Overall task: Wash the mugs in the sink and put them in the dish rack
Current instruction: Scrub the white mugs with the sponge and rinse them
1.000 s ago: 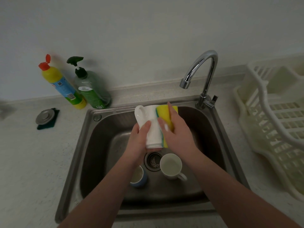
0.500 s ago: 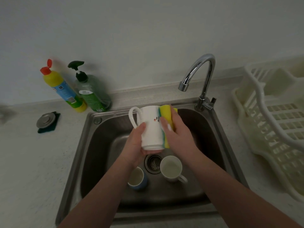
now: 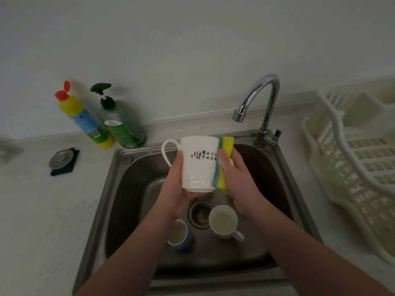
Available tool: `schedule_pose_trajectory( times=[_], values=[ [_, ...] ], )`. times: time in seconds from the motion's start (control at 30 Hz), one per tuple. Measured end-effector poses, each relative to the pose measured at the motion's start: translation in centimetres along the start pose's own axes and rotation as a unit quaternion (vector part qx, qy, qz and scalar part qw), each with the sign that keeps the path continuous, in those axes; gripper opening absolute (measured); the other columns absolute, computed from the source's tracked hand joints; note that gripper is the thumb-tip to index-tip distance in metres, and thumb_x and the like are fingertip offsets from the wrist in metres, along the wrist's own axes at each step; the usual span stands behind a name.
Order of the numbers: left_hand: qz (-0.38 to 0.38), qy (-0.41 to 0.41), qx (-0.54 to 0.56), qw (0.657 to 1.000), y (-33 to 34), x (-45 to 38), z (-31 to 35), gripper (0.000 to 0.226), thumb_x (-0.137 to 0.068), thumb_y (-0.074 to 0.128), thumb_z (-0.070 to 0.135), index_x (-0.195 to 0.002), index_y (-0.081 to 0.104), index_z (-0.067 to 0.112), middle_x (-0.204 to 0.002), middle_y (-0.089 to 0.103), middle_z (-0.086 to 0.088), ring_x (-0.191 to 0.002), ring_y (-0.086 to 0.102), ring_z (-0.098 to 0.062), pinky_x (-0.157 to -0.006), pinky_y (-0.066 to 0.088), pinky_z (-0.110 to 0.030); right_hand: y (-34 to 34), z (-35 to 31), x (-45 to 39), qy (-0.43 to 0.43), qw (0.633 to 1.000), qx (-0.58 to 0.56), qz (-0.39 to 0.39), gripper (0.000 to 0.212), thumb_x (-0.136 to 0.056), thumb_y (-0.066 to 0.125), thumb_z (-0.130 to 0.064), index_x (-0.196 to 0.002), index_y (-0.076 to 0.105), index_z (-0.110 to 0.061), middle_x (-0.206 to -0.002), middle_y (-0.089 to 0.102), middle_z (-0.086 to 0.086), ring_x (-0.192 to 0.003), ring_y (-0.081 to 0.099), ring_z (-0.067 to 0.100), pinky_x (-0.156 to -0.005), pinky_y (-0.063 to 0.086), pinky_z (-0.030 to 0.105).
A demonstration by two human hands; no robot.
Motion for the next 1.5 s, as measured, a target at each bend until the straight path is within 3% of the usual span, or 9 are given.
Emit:
schedule_pose_trajectory(
  times=[0.17, 0.23, 0.47, 0.77, 0.87, 1.0, 1.27, 1.37, 1.5],
  values=[
    [0.007, 0.011, 0.017, 1.000, 0.7, -0.1, 0.3, 0.059, -0.075, 0.049, 0.058, -0.117, 0.063, 0.019, -0.101, 0.074, -0.008, -0.086, 0.072, -0.021, -0.070, 0.060, -0.041, 0.9, -2.9, 1.1, -0.173, 0.964, 0.201, -0.001, 0.059, -0.095, 0.051, -0.038, -0.147, 0.025, -0.036, -0.122, 0.048, -0.016, -0.108, 0.050, 0.000, -0.089, 0.041, 0.015],
    [0.009, 0.009, 0.015, 1.000, 0.5, -0.1, 0.3, 0.060, -0.074, 0.052, 0.057, -0.117, 0.063, 0.018, -0.101, 0.074, -0.009, -0.087, 0.072, -0.023, -0.069, 0.060, -0.041, 0.9, -2.8, 1.3, -0.196, 0.950, 0.243, 0.002, 0.060, -0.095, 0.050, -0.040, -0.148, 0.022, -0.036, -0.117, 0.050, -0.013, -0.103, 0.052, 0.000, -0.087, 0.042, 0.018],
    [-0.004, 0.001, -0.008, 1.000, 0.1, 0.0, 0.0, 0.062, -0.077, 0.046, 0.062, -0.121, 0.062, 0.020, -0.114, 0.070, -0.012, -0.102, 0.068, -0.031, -0.077, 0.057, -0.048, -0.3, -1.0, 0.6, -0.040, 0.998, 0.055, -0.013, 0.014, -0.098, 0.046, -0.037, -0.100, 0.055, -0.046, -0.108, 0.066, -0.009, -0.104, 0.062, 0.011, -0.094, 0.051, 0.038],
    [-0.017, -0.009, 0.002, 1.000, 0.3, -0.4, 0.6, 0.063, -0.080, 0.042, 0.063, -0.121, 0.062, 0.020, -0.116, 0.069, -0.013, -0.101, 0.068, -0.031, -0.082, 0.055, -0.053, 0.8, -2.9, 0.8, -0.134, 0.981, 0.140, -0.025, 0.054, -0.096, 0.049, -0.037, -0.145, 0.026, -0.044, -0.126, 0.047, -0.018, -0.111, 0.050, 0.002, -0.093, 0.045, 0.024],
    [-0.025, -0.012, -0.022, 0.999, 0.6, -0.4, 0.7, 0.067, -0.079, 0.042, 0.064, -0.125, 0.060, 0.019, -0.116, 0.069, -0.012, -0.103, 0.067, -0.033, -0.081, 0.055, -0.053, -0.3, -1.7, 0.0, -0.040, 0.998, 0.037, -0.003, 0.043, -0.095, 0.051, -0.039, -0.137, 0.041, -0.038, -0.127, 0.057, -0.007, -0.112, 0.057, 0.013, -0.097, 0.048, 0.037],
    [-0.034, -0.006, -0.021, 0.999, 1.1, -0.1, 0.5, 0.060, -0.080, 0.041, 0.063, -0.117, 0.064, 0.021, -0.114, 0.070, -0.012, -0.102, 0.068, -0.032, -0.080, 0.055, -0.052, -0.7, -0.2, 0.0, 0.082, 0.996, -0.031, -0.020, 0.034, -0.095, 0.044, -0.050, -0.122, 0.052, -0.031, -0.117, 0.066, 0.002, -0.101, 0.064, 0.021, -0.075, 0.050, 0.034],
    [-0.009, -0.002, 0.031, 0.999, 0.3, -0.6, 0.5, 0.059, -0.090, 0.035, 0.065, -0.114, 0.066, 0.021, -0.110, 0.070, -0.011, -0.096, 0.069, -0.030, -0.076, 0.056, -0.049, 1.2, -3.7, 1.4, -0.158, 0.977, 0.141, -0.036, 0.054, -0.096, 0.049, -0.037, -0.144, 0.027, -0.045, -0.134, 0.037, -0.022, -0.121, 0.040, -0.001, -0.103, 0.036, 0.024],
    [-0.018, -0.007, 0.022, 1.000, 0.4, -0.3, 0.4, 0.059, -0.089, 0.034, 0.065, -0.114, 0.067, 0.022, -0.116, 0.069, -0.013, -0.102, 0.067, -0.033, -0.085, 0.052, -0.055, 0.3, -2.6, 0.6, -0.088, 0.994, 0.071, -0.005, 0.048, -0.095, 0.051, -0.040, -0.140, 0.036, -0.045, -0.138, 0.046, -0.016, -0.123, 0.046, 0.006, -0.107, 0.039, 0.034],
    [-0.058, -0.017, 0.029, 0.998, 1.0, 0.1, -0.1, 0.062, -0.089, 0.030, 0.065, -0.102, 0.075, 0.024, -0.117, 0.068, -0.016, -0.103, 0.066, -0.036, -0.090, 0.047, -0.061, 0.2, -0.6, 0.3, 0.055, 0.990, -0.116, -0.057, 0.032, -0.097, 0.044, -0.043, -0.128, 0.048, -0.038, -0.119, 0.066, 0.001, -0.107, 0.065, 0.023, -0.091, 0.052, 0.051]
  ],
)
Point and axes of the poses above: each hand's wrist, its own x-axis away from the middle knuckle, its own y-axis out of the palm, z = x × y, the point moved 6 cm from there along -x, towards the middle knuckle
